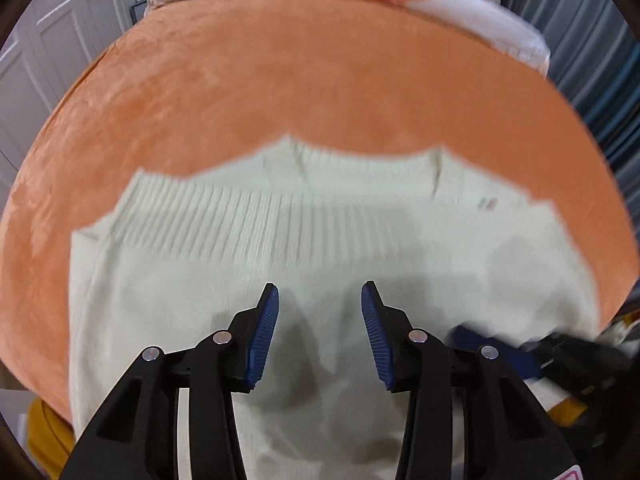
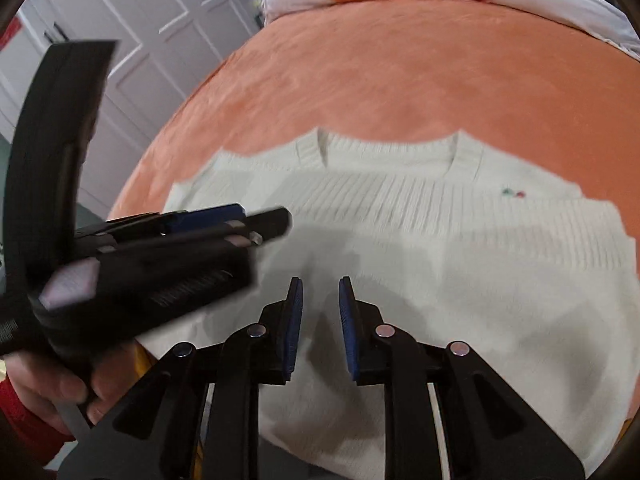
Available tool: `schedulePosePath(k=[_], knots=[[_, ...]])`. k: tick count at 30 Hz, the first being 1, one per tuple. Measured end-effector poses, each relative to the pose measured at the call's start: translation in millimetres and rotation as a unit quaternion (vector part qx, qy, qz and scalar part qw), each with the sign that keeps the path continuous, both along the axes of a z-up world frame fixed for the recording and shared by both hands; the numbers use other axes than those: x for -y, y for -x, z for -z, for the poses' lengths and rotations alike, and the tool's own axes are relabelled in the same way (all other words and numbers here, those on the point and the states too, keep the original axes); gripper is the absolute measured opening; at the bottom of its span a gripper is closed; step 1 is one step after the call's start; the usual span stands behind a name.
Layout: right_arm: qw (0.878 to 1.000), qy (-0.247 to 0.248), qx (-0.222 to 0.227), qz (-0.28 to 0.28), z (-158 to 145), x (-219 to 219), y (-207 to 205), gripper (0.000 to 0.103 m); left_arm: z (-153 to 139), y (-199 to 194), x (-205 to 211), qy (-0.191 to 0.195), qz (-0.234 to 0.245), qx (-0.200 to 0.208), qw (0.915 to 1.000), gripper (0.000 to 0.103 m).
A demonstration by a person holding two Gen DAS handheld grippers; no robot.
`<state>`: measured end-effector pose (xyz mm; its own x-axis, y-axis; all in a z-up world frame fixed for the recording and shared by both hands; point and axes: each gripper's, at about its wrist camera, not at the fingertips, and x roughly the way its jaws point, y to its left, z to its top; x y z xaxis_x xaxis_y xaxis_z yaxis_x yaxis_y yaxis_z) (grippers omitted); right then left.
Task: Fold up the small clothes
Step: 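Smooth the cream crew-neck sweater flat with both open grippers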
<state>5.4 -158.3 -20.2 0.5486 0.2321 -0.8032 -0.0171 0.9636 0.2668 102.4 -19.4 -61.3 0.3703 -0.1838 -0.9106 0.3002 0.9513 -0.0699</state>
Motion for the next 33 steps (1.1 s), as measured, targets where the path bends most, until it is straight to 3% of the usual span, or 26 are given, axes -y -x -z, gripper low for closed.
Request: schedulePosePath(k=[5, 9, 14, 23, 25, 27, 30, 33], knots=[[0.996, 0.022, -0.022, 0.084, 11, 60, 21, 0.015, 5, 12, -18, -0.008, -0.007, 0.002, 0.9999, 0.037], [0.988, 0.02, -0.028, 0.154, 16, 114, 45, 0.007, 6, 16, -26, -0.009, -0.012, 0.003, 0.9999, 0.037], [0.979, 0.009, -0.033, 0.201, 23, 154, 78, 0.002, 6, 22, -25, -0.022, -0.011, 0.011, 0.9996, 0.037], [0.975, 0.005, -0.028, 0.219, 19, 157, 93, 0.001, 6, 34, -35, -0.029, -0.015, 0.02, 0.9993, 0.038], [0.976, 0.019, -0.02, 0.218, 10, 149, 95, 0.007, 2, 38, -41, -0.029, -0.025, 0.02, 0.9991, 0.038], [0.976, 0.022, -0.019, 0.215, 4, 147, 100, 0.007, 1, 42, -53, -0.026, -0.04, 0.019, 0.9987, 0.038], [0.976, 0.019, -0.046, 0.214, 22, 151, 105, 0.005, 8, 47, -80, -0.012, -0.06, 0.013, 0.998, 0.038], [0.975, -0.008, -0.043, 0.219, 32, 158, 110, 0.004, 11, 51, -95, -0.02, -0.065, 0.014, 0.9976, 0.038]])
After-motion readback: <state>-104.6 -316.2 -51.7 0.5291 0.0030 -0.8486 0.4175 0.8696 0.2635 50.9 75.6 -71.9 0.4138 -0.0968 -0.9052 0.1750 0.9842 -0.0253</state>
